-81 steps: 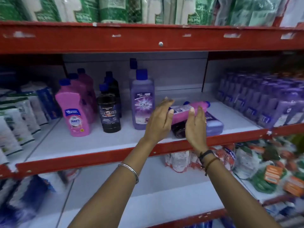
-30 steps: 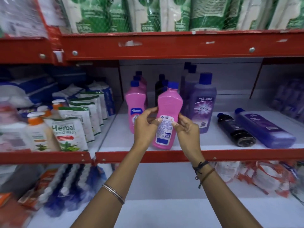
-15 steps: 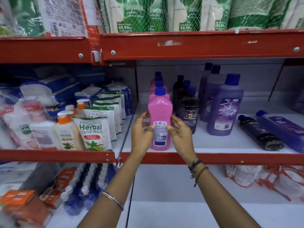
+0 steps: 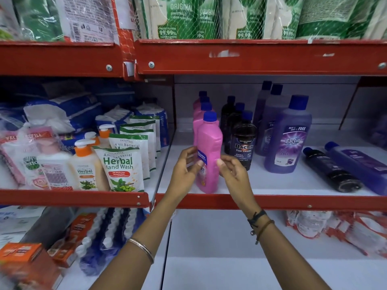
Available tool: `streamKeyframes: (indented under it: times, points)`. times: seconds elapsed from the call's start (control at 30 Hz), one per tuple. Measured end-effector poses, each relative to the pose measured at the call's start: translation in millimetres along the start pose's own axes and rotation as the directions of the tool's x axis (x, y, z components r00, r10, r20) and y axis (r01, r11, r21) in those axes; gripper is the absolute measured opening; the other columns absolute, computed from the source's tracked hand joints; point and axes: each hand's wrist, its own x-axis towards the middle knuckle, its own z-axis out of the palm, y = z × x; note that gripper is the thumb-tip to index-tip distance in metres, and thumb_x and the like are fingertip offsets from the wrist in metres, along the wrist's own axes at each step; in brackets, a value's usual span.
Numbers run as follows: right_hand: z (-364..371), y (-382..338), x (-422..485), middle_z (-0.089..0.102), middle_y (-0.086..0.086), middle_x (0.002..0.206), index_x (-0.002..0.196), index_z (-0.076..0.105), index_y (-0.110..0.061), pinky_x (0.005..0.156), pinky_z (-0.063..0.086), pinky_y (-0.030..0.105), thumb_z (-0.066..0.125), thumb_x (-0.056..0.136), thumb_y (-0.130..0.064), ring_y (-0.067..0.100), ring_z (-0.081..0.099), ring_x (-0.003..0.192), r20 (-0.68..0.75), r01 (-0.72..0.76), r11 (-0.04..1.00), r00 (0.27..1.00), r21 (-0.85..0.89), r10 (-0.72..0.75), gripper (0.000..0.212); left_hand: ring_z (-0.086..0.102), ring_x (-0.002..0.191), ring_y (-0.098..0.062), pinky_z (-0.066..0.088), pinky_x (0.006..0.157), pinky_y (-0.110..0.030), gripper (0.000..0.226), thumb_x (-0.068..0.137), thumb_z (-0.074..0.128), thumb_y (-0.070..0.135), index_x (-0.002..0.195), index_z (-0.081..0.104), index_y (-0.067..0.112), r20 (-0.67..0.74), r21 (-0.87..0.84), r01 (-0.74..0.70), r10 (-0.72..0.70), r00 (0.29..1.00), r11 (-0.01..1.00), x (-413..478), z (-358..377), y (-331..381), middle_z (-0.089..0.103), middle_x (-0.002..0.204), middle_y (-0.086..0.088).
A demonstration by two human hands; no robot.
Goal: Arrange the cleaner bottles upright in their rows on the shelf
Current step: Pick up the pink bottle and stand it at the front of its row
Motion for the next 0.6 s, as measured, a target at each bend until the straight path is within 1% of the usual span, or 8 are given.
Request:
streamKeyframes:
  times: [0.1,0.17,0.23,0.3,0.33,0.43,0.47,0.6]
  points:
    - [-4,-1,2,0.066,0.002,0.115,0.117,0.057,-0.013,0.089,0.052,0.022,0.071,0.08,-0.026,0.011,0.064,0.105,0.054,0.018,0.998,0.998,-0.056,-0.015,0.041,0.057,0.113,-0.012,0.048,0.095,-0.023,0.048,0.09,0.058,0.011,0.134,0.04,0.019,0.03,-0.031,0.034,-0.033,0.999,0.999,1,0,-1,0.058,0.125,-0.002]
    - [-7,-1,4,0.065,0.006,0.117,0.117,0.061,-0.011,0.084,0.052,0.017,0.069,0.082,-0.023,0.015,0.064,0.105,0.044,0.077,0.987,0.996,-0.142,-0.072,0.038,0.058,0.106,-0.008,0.051,0.088,-0.018,0.047,0.089,0.059,0.013,0.132,0.042,0.018,-0.009,-0.004,0.018,-0.018,1.0,1.0,0,2,1,0.058,0.122,-0.001]
    - [-9,-2,7,0.066,0.009,0.118,0.119,0.062,-0.009,0.086,0.054,0.023,0.066,0.085,-0.02,0.017,0.065,0.103,0.04,0.096,0.979,0.995,-0.178,-0.09,0.036,0.057,0.1,-0.001,0.05,0.075,-0.007,0.046,0.086,0.064,0.015,0.128,0.044,0.017,-0.077,0.02,0.007,-0.006,0.997,1.0,-3,5,2,0.057,0.118,0.003]
    - [-8,-4,8,0.068,0.009,0.118,0.122,0.06,-0.006,0.089,0.054,0.028,0.063,0.087,-0.016,0.017,0.066,0.103,0.046,0.084,0.982,0.996,-0.169,-0.078,0.037,0.057,0.1,-0.002,0.05,0.07,-0.006,0.049,0.083,0.068,0.02,0.126,0.045,0.02,-0.151,0.059,0.0,0.009,0.988,0.998,-4,7,0,0.056,0.119,0.003]
    - [-7,-5,9,0.068,0.009,0.118,0.123,0.059,-0.005,0.09,0.053,0.027,0.062,0.087,-0.014,0.017,0.066,0.103,0.045,0.079,0.983,0.996,-0.165,-0.072,0.037,0.057,0.102,-0.005,0.051,0.073,-0.01,0.051,0.081,0.069,0.024,0.126,0.045,0.021,-0.183,0.09,-0.001,0.017,0.983,0.996,-5,7,-2,0.056,0.121,0.003]
    - [-5,-6,10,0.068,0.011,0.118,0.124,0.058,-0.004,0.088,0.053,0.02,0.06,0.088,-0.011,0.015,0.065,0.102,0.027,0.065,0.985,0.998,-0.159,-0.061,0.037,0.057,0.109,-0.015,0.055,0.084,-0.034,0.056,0.079,0.07,0.032,0.127,0.043,0.023,-0.231,0.166,0.022,0.017,0.973,0.986,-6,10,-5,0.056,0.127,-0.001]
    - [-4,-6,9,0.067,0.01,0.118,0.125,0.057,-0.005,0.086,0.052,0.017,0.06,0.089,-0.012,0.014,0.065,0.102,0.027,0.062,0.985,0.998,-0.159,-0.059,0.037,0.057,0.11,-0.016,0.055,0.085,-0.036,0.056,0.079,0.07,0.033,0.127,0.043,0.023,-0.235,0.176,0.031,0.011,0.972,0.984,-7,10,-4,0.056,0.128,-0.001]
    - [-6,-9,5,0.066,0.007,0.121,0.126,0.057,-0.006,0.083,0.048,0.007,0.059,0.09,-0.017,0.011,0.063,0.104,0.022,0.062,0.985,0.998,-0.16,-0.059,0.038,0.055,0.112,-0.016,0.051,0.078,-0.02,0.052,0.082,0.068,0.028,0.127,0.043,0.02,-0.266,0.178,0.016,0.032,0.963,0.984,-13,15,3,0.053,0.129,-0.003]
